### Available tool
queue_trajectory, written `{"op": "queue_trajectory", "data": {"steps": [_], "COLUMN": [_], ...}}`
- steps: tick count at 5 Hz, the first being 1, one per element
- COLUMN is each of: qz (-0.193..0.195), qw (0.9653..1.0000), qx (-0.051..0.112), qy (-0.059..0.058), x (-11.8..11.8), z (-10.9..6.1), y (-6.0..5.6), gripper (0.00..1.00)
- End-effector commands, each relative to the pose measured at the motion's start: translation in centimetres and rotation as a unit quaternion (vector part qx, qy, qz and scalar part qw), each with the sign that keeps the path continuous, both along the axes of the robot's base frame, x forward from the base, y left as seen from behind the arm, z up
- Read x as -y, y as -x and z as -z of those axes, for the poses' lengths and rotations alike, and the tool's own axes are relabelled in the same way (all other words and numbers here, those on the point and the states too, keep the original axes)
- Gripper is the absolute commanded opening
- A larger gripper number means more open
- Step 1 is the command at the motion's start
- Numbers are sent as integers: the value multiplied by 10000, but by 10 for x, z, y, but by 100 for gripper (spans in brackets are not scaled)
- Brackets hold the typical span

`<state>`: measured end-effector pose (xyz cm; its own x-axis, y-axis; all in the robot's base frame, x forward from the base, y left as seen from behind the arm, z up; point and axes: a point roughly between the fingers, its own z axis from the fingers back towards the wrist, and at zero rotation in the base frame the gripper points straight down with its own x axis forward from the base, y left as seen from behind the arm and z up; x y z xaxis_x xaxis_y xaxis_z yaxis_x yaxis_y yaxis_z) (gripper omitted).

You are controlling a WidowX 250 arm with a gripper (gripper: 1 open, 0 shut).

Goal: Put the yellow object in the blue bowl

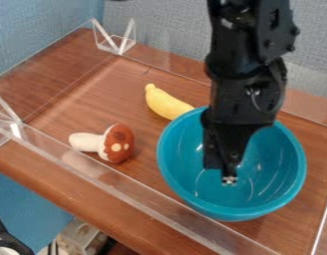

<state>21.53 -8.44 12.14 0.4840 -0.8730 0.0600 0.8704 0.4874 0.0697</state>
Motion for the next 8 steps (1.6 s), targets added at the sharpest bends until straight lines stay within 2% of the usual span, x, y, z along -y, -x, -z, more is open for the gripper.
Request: {"op": "queue_trajectory", "data": {"steps": [1,2,3,4,5,6,7,8], "qz": [211,182,328,111,394,695,1161,1623], "qw": [9995,9995,9992,9997,9989,9972,9923,9852], "qx": [209,199,182,177,131,-19,-180,-326], "qy": [140,151,152,145,199,285,385,438], "x": [-4,-7,-38,-84,-90,-93,-106,-111], "z": [-16,-25,-36,-43,-40,-32,-11,12], "y": [5,-2,-16,-38,-52,-62,-69,-77], "gripper": [0,100,100,0,0,100,100,100]}}
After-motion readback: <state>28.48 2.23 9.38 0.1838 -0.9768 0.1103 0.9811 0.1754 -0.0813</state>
